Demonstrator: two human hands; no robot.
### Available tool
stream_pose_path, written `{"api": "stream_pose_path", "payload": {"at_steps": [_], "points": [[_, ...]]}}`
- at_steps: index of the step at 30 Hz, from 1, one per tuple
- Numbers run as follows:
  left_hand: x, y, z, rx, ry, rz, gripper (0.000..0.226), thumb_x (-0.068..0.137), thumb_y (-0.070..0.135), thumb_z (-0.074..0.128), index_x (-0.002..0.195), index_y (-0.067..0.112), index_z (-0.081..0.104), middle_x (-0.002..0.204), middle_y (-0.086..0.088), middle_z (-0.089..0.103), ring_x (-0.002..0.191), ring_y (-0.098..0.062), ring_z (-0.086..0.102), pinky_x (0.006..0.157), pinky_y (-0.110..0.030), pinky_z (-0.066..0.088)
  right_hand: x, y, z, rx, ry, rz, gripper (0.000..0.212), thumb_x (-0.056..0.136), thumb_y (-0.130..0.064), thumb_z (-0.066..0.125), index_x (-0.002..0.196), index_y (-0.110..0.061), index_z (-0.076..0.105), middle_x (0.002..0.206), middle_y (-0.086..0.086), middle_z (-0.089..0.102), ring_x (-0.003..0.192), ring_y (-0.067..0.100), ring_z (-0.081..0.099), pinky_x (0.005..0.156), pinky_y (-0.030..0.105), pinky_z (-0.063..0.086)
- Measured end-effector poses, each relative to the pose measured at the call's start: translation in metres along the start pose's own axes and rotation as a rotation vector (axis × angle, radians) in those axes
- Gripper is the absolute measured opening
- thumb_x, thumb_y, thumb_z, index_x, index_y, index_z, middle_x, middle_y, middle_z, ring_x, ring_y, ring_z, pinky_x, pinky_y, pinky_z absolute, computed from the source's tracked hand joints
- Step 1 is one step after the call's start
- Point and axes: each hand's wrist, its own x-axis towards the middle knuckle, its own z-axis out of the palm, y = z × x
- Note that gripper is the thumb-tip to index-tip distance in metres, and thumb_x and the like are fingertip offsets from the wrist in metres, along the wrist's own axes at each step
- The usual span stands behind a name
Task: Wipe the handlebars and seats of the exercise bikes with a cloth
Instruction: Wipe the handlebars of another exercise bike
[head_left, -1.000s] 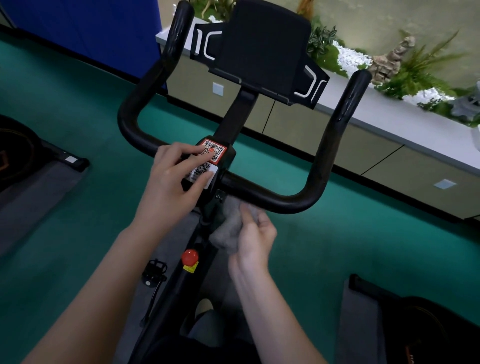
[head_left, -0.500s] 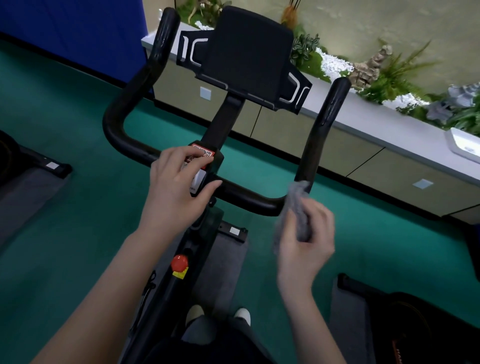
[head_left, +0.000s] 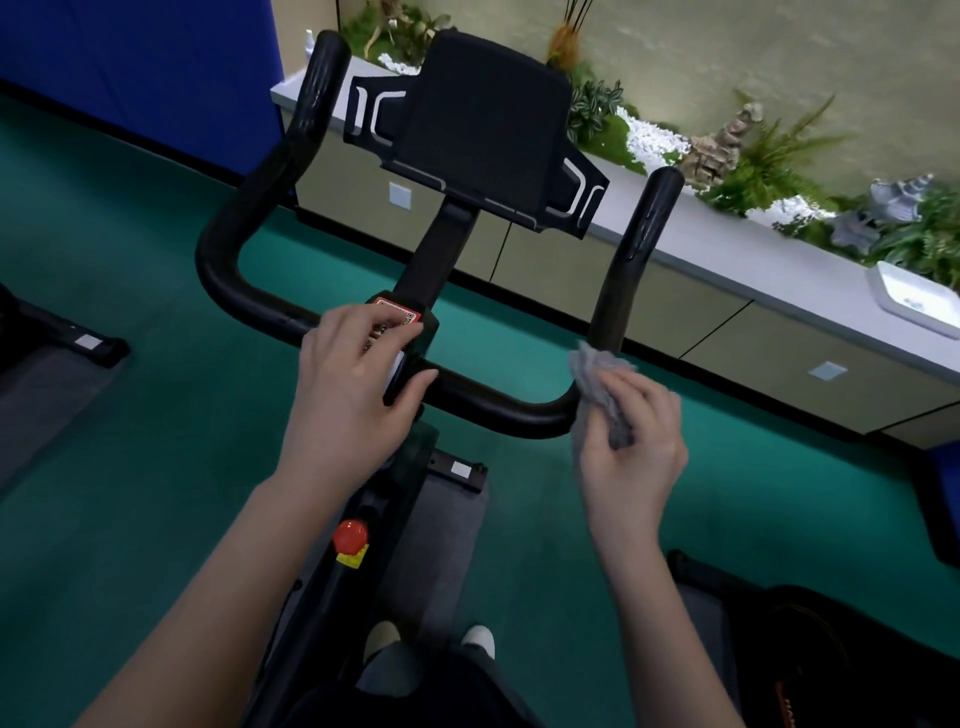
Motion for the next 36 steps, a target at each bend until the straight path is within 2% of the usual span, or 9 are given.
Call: {"api": "stream_pose_path", "payload": {"at_steps": [2,6,9,12,16,19,24,30,36], "points": [[0.002,0.012,0.004,0.005,-0.017,0.054,0.038,0.082,0.027,0.070,0.115,0.007,0.064,0.114,-0.009,0.059,0.111,-0.028,0.050,0.093,-0.042,0.037,-0.006,-0.014,0.006,0.034,-0.101,-0.087,0.028,0.073,0.015,0.063,0.096,0.002,0.072,0.097,0.010,0.066,0.094,0.022,0.056,0.091,0.007,0.036],[0.001,0.040,0.017,-0.056,-0.138,0.153,0.032,0.083,0.020,0.067,0.112,0.006,0.065,0.108,-0.008,0.062,0.103,-0.029,0.056,0.091,-0.042,0.043,-0.013,-0.024,0.015,0.030,-0.250,-0.135,0.033,0.072,0.017,0.065,0.098,-0.001,0.072,0.098,0.008,0.067,0.098,0.021,0.055,0.093,0.015,0.040],[-0.003,0.049,0.025,-0.057,-0.232,0.117,0.039,0.087,0.032,0.057,0.117,0.008,0.062,0.105,-0.006,0.063,0.099,-0.027,0.059,0.090,-0.037,0.041,-0.005,-0.008,0.006,-0.033,-0.208,-0.110,0.033,0.072,0.017,0.065,0.099,0.000,0.072,0.100,0.008,0.067,0.098,0.020,0.053,0.094,0.008,0.035],[-0.004,0.051,0.030,-0.028,-0.279,0.093,0.046,0.087,0.042,0.048,0.114,0.010,0.065,0.100,-0.003,0.064,0.097,-0.025,0.059,0.093,-0.035,0.036,0.014,0.012,-0.001,-0.104,-0.131,-0.081,0.029,0.073,0.019,0.063,0.097,0.005,0.071,0.099,0.013,0.068,0.093,0.032,0.056,0.090,0.006,0.033],[0.000,0.051,0.033,-0.035,-0.291,0.108,0.037,0.086,0.041,0.055,0.104,0.013,0.069,0.095,0.000,0.063,0.094,-0.023,0.058,0.090,-0.032,0.030,0.032,0.025,-0.001,-0.052,-0.102,-0.004,0.024,0.078,0.014,0.061,0.098,0.004,0.071,0.102,0.013,0.068,0.098,0.031,0.058,0.089,0.004,0.033],[0.001,0.051,0.035,-0.040,-0.317,0.131,0.038,0.086,0.045,0.056,0.105,0.015,0.069,0.095,0.001,0.064,0.093,-0.021,0.059,0.089,-0.031,0.030,0.023,0.026,-0.006,0.021,-0.027,-0.030,0.025,0.077,0.013,0.061,0.097,0.001,0.071,0.099,0.011,0.069,0.096,0.027,0.059,0.091,0.008,0.036],[0.000,0.056,0.040,-0.010,-0.319,0.135,0.040,0.085,0.050,0.054,0.103,0.019,0.070,0.093,0.004,0.066,0.090,-0.021,0.060,0.090,-0.033,0.031,-0.006,0.030,-0.007,0.095,-0.107,-0.105,0.026,0.077,0.012,0.063,0.098,0.000,0.071,0.102,0.004,0.066,0.096,0.023,0.058,0.090,0.013,0.041],[0.002,0.061,0.044,0.036,-0.318,0.136,0.045,0.087,0.054,0.048,0.103,0.018,0.070,0.090,0.003,0.068,0.088,-0.021,0.062,0.088,-0.035,0.037,0.023,0.040,0.004,0.102,-0.089,-0.058,0.022,0.080,0.014,0.062,0.098,0.003,0.070,0.100,0.012,0.068,0.096,0.028,0.058,0.091,0.014,0.040],[0.020,0.092,0.060,-0.044,-0.340,0.099,0.053,0.090,0.057,0.045,0.129,0.022,0.054,0.104,0.002,0.066,0.094,-0.022,0.062,0.076,-0.033,0.045,0.063,0.050,0.014,0.156,-0.074,0.026,0.025,0.080,0.014,0.059,0.098,0.001,0.071,0.101,0.008,0.067,0.099,0.028,0.058,0.091,0.015,0.041]]}}
